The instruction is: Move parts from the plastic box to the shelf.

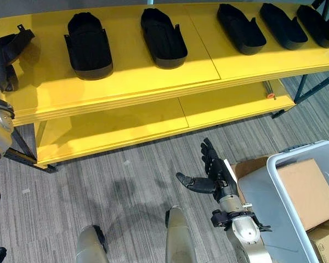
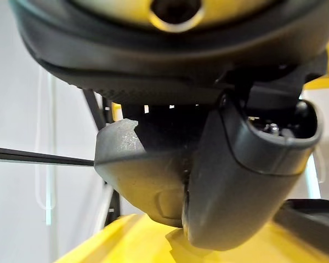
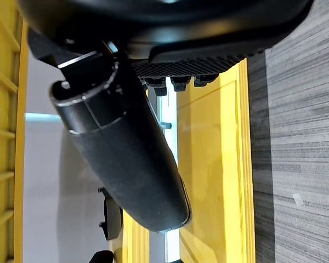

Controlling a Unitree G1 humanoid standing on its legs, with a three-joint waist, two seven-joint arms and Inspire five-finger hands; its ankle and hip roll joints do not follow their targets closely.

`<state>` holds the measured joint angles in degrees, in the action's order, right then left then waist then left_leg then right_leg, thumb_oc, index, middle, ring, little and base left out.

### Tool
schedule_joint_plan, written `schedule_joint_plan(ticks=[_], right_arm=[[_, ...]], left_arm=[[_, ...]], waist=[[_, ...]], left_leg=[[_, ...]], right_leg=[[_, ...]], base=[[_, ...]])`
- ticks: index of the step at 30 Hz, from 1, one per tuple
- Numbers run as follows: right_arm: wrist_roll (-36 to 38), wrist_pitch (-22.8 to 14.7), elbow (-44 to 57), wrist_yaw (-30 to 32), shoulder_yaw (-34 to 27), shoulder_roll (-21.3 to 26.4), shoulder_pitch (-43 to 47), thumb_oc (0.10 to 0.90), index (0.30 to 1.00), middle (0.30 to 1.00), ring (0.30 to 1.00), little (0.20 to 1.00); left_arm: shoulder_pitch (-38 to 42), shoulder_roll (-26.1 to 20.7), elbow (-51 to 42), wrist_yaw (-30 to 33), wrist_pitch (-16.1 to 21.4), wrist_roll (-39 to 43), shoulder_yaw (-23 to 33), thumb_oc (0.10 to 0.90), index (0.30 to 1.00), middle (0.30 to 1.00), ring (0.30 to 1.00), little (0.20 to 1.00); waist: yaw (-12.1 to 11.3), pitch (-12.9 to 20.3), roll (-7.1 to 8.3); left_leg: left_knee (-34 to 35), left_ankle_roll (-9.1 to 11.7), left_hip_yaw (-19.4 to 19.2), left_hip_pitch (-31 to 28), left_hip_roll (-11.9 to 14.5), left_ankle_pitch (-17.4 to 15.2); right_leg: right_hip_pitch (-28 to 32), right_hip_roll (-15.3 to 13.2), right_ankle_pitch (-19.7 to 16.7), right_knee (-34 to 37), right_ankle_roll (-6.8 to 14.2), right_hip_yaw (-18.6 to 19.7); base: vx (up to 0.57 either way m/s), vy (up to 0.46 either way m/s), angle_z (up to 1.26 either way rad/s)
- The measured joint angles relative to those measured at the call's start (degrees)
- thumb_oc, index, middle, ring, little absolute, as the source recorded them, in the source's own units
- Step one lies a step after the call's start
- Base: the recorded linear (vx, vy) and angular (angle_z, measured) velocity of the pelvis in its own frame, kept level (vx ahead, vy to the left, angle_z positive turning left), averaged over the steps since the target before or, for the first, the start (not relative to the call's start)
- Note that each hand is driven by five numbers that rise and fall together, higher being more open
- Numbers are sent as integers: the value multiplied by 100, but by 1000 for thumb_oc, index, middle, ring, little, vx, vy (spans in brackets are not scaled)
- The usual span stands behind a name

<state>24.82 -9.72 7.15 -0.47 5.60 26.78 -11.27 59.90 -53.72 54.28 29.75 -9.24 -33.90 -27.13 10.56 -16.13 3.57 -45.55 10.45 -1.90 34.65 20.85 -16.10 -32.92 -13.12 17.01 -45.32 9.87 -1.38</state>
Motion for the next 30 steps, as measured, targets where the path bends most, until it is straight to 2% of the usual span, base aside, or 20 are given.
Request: schedule_joint_plan(ticks=[6, 12, 19, 23, 30], right_arm=[[1, 0, 1, -82, 45, 6, 12, 900, 1000, 1000, 1000, 1000], [0, 0, 6, -94, 46, 68, 18, 900, 1000, 1000, 1000, 1000], [-1, 0, 10, -211, 52, 74, 51, 900, 1000, 1000, 1000, 1000], [-1, 2, 92, -273, 98, 125, 96, 900, 1000, 1000, 1000, 1000], [-6, 31, 159, -379, 287, 220, 273, 900, 1000, 1000, 1000, 1000]], left_arm=[[62, -117, 173, -4, -18, -15, -127, 400, 300, 300, 300, 300], [379, -100, 382, -140, -39, -75, -541, 400, 300, 300, 300, 300], [479, -90, 359, -312, -60, -163, -604, 400, 300, 300, 300, 300], [562, -11, 269, -440, -63, -303, -661, 400, 300, 300, 300, 300], [672, 120, -283, -770, -60, -584, -807, 400, 300, 300, 300, 300]], waist=[[5, -3, 8], [21, -5, 10], [21, -4, 10], [22, -4, 9], [-145, -4, 10]], left_leg=[[-14, 12, 66, 42, -12, 7], [-21, 12, 65, 47, -15, 7], [-45, 11, 82, 52, -31, 7], [-101, 14, 200, 117, -116, 10], [-153, 24, 442, 285, -226, 57]], right_leg=[[30, -17, 4, 18, -3, -69], [22, -25, 6, 8, -1, -68], [15, -46, 42, -62, -9, -71], [24, -114, 107, -166, 4, -131], [97, -210, 138, -196, -3, -349]], base=[[10, 5, 4], [0, 0, 0], [4, 3, 1], [7, 0, 15], [-2, -3, 17]])
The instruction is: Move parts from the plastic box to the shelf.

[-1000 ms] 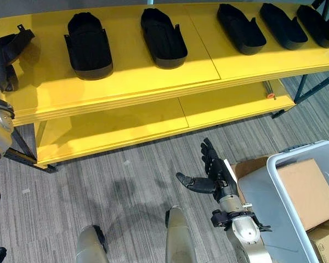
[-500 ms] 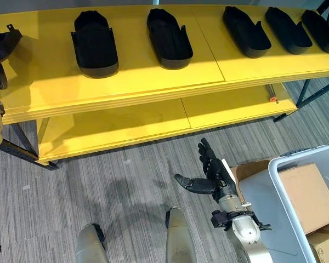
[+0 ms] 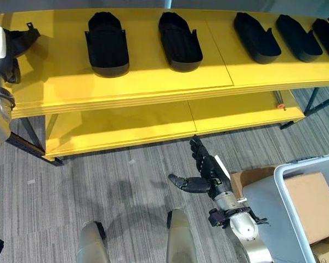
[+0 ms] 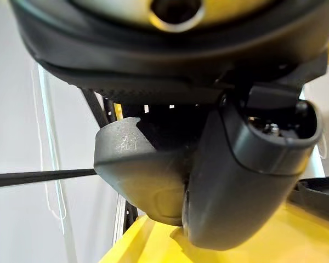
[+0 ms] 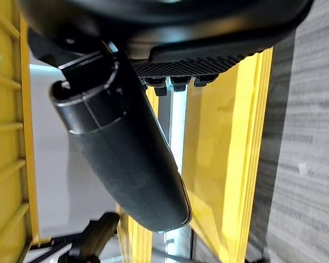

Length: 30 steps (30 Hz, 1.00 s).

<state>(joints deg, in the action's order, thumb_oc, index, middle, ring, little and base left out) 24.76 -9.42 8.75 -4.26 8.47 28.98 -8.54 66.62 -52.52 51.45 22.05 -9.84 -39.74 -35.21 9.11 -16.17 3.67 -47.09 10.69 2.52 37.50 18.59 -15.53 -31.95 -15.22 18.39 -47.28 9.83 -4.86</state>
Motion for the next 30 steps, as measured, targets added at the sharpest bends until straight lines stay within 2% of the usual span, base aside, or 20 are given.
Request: schedule_joint_plan(ticks=[9, 10, 14, 22, 30], right_arm=[[-1, 165, 3, -63, 2, 50, 7, 900, 1000, 1000, 1000, 1000], [0, 169, 2, -71, 7, 54, 51, 900, 1000, 1000, 1000, 1000], [-1, 184, 10, -113, -14, 81, 153, 900, 1000, 1000, 1000, 1000], [-2, 216, 16, -182, -1, 90, 230, 900, 1000, 1000, 1000, 1000], [-1, 213, 16, -235, 0, 102, 186, 900, 1000, 1000, 1000, 1000]], left_arm=[[-21, 14, -644, -234, -16, -223, -34, 400, 300, 300, 300, 300], [-21, 14, -651, -234, -16, -225, -32, 400, 300, 300, 300, 300], [-24, 17, -639, -250, -20, -356, -32, 400, 300, 300, 300, 300], [186, 166, -2, -147, -10, -366, -79, 400, 300, 300, 300, 300], [399, 190, 325, -161, 8, -329, -378, 400, 300, 300, 300, 300]], waist=[[-136, 5, 43], [-131, 8, 50], [-106, 10, 77], [15, 41, 132], [174, 48, 131]], left_leg=[[-24, -23, 212, 166, -106, 45], [-19, -52, 215, 161, -111, 17], [-102, -69, 204, 165, -105, -25], [-198, -99, 117, 163, -97, -66], [-276, -126, 59, 210, -91, -82]], right_leg=[[74, -61, 38, 24, 28, -202], [95, -62, 78, 37, -18, -208], [106, -54, 60, 39, 12, -175], [71, -43, 11, 58, 62, -35], [4, -39, -43, 91, 60, 49]], base=[[-14, 18, 12], [-3, 36, 2], [2, 38, -2], [12, 32, -5], [0, 13, -3]])
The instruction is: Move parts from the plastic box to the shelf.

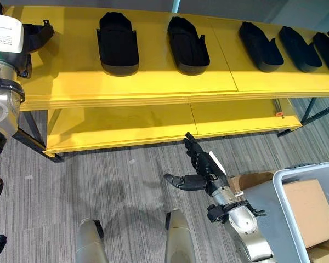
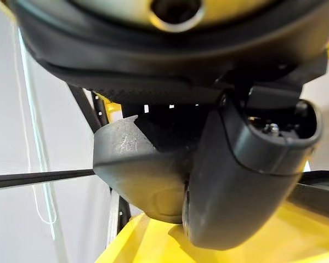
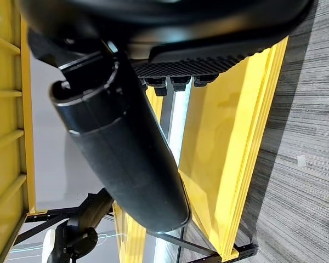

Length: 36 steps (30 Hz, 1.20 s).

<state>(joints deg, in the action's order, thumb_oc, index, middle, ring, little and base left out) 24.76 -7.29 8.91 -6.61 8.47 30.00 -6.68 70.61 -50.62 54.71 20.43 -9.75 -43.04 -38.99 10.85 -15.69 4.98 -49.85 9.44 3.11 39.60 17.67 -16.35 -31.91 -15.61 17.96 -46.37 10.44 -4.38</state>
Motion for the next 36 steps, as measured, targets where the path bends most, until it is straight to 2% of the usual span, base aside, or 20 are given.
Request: schedule_joint_plan(ticks=[12, 16, 17, 18, 19, 25, 33, 36], right_arm=[[0, -1, 0, -42, 1, 4, -11, 900, 1000, 1000, 1000, 1000], [1, -1, 0, -43, 1, 8, -13, 900, 1000, 1000, 1000, 1000], [1, -2, 0, -44, 1, 10, -10, 900, 1000, 1000, 1000, 1000], [1, -2, 0, -45, 1, 18, -9, 900, 1000, 1000, 1000, 1000], [1, -2, 0, -45, 1, 23, -10, 900, 1000, 1000, 1000, 1000], [3, -2, 0, -51, 2, 29, -21, 900, 1000, 1000, 1000, 1000], [2, -1, -1, -104, 2, 28, -12, 900, 1000, 1000, 1000, 1000], [2, -1, -2, -110, 3, 28, -12, 900, 1000, 1000, 1000, 1000]], left_arm=[[248, 38, 179, -94, 22, 74, -187, 400, 300, 300, 300, 300], [289, 191, 337, -79, 14, 216, -186, 400, 300, 300, 300, 300], [290, 228, 372, -80, 13, 215, -186, 494, 432, 432, 432, 432], [296, 251, 400, -83, 17, 216, -186, 635, 629, 629, 629, 629], [298, 264, 427, -83, 15, 218, -186, 900, 1000, 1000, 1000, 1000], [310, 449, 613, -356, 117, 251, -237, 900, 1000, 1000, 1000, 1000], [297, 519, 529, -513, 273, 917, -244, 900, 1000, 1000, 1000, 1000], [297, 520, 515, -528, 275, 922, -242, 900, 1000, 1000, 1000, 1000]], waist=[[0, 24, -4], [-5, 55, -42], [-3, 68, -59], [2, 74, -68], [6, 79, -78], [3, 82, -83], [6, 82, -83], [6, 82, -83]], left_leg=[[-45, -22, -128, 33, -2, -11], [-49, -30, -131, 35, -6, -15], [-50, -33, -136, 36, -6, -17], [-50, -34, -143, 36, -6, -18], [-50, -35, -150, 35, -5, -18], [-88, -48, -152, 52, -6, -25], [-89, -42, -149, 144, -10, -21], [-87, -43, -149, 142, -10, -21]], right_leg=[[-131, -6, -86, -3, 68, 149], [-135, -10, -86, -4, 68, 153], [-139, -10, -86, -4, 67, 158], [-145, -10, -86, -5, 67, 165], [-152, -10, -86, -9, 68, 173], [-171, -10, -83, -36, 63, 192], [-271, -11, -102, -64, 87, 196], [-271, -11, -101, -66, 86, 195]], base=[[-4, 6, -3], [0, 0, 0], [0, 0, 0], [0, 0, 0], [0, 0, 0], [0, 0, 0], [0, 0, 0], [0, 0, 0]])
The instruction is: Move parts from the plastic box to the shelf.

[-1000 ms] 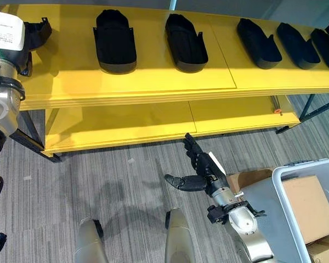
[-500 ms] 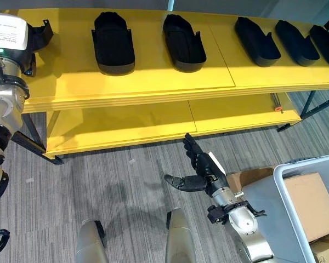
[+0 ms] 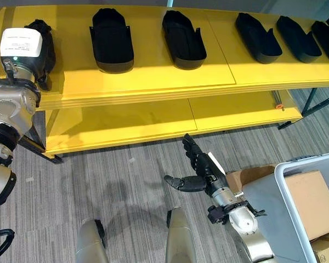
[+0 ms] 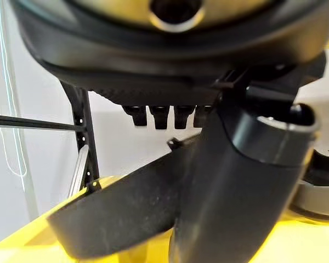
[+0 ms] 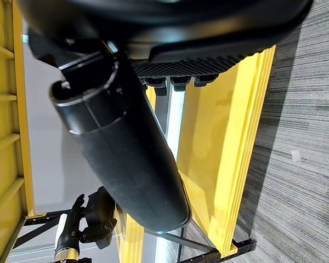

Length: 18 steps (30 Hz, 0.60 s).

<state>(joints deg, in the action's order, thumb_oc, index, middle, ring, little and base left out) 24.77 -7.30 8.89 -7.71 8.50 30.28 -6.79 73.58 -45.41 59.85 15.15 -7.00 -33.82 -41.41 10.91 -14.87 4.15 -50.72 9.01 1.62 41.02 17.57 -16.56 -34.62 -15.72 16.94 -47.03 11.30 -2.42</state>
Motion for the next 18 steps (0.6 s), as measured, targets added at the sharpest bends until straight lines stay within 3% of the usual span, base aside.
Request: schedule_joint_plan(ticks=[18], right_arm=[[5, 21, -11, -153, 112, -1, -222, 900, 1000, 1000, 1000, 1000]], left_arm=[[-5, -60, 328, -464, 114, 423, 12, 900, 1000, 1000, 1000, 1000]], waist=[[-43, -1, -1]], left_leg=[[101, 3, 54, -10, -73, 103]], right_leg=[[6, -61, 24, -62, -16, -62]], base=[[-10, -5, 2]])
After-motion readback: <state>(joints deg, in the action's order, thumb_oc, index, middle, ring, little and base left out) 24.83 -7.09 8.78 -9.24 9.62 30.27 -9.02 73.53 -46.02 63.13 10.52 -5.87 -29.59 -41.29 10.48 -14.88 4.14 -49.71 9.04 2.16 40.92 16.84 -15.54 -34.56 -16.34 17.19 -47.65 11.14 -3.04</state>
